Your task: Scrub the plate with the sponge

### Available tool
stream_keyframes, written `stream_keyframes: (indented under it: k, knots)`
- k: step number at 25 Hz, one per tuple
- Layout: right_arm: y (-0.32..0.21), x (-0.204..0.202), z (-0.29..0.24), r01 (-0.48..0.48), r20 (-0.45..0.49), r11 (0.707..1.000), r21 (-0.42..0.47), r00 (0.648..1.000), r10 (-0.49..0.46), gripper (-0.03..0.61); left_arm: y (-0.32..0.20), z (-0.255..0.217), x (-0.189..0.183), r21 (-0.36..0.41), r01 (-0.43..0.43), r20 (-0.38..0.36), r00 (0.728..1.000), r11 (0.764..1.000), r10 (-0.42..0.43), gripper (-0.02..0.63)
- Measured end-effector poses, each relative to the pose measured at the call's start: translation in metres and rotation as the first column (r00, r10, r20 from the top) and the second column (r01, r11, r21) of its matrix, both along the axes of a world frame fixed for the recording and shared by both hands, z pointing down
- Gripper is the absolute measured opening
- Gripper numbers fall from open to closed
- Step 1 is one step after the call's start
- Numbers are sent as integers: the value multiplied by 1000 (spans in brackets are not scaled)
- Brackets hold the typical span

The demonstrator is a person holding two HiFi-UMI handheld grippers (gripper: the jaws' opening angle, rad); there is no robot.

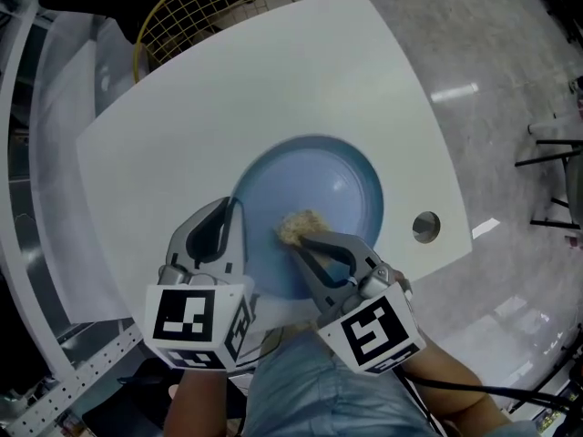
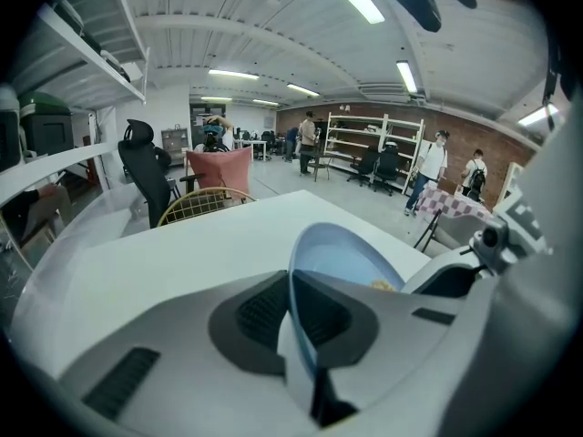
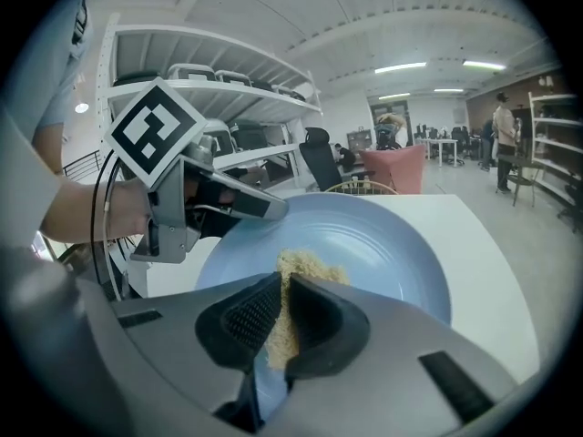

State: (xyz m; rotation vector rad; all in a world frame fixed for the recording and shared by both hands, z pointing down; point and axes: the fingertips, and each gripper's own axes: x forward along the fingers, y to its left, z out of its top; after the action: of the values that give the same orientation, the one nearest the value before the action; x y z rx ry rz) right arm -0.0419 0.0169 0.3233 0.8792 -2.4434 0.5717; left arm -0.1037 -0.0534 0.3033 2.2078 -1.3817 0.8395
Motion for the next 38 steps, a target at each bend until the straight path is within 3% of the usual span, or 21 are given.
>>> stream_keyframes:
  k: [20, 26, 38]
  knots:
    - [-1, 67, 23, -168, -85, 985, -39, 983, 164, 35, 7, -11, 10, 19, -24, 25, 999, 1000, 24, 25]
    - [-17, 85, 12, -240, -94, 971, 2, 966, 239, 35, 6, -17, 16, 34, -49, 29, 998, 998, 48, 25]
    - [-34, 69, -3, -226, -36, 974, 18, 973, 227, 35, -4, 51, 5, -88, 21, -133, 991, 996, -33, 23]
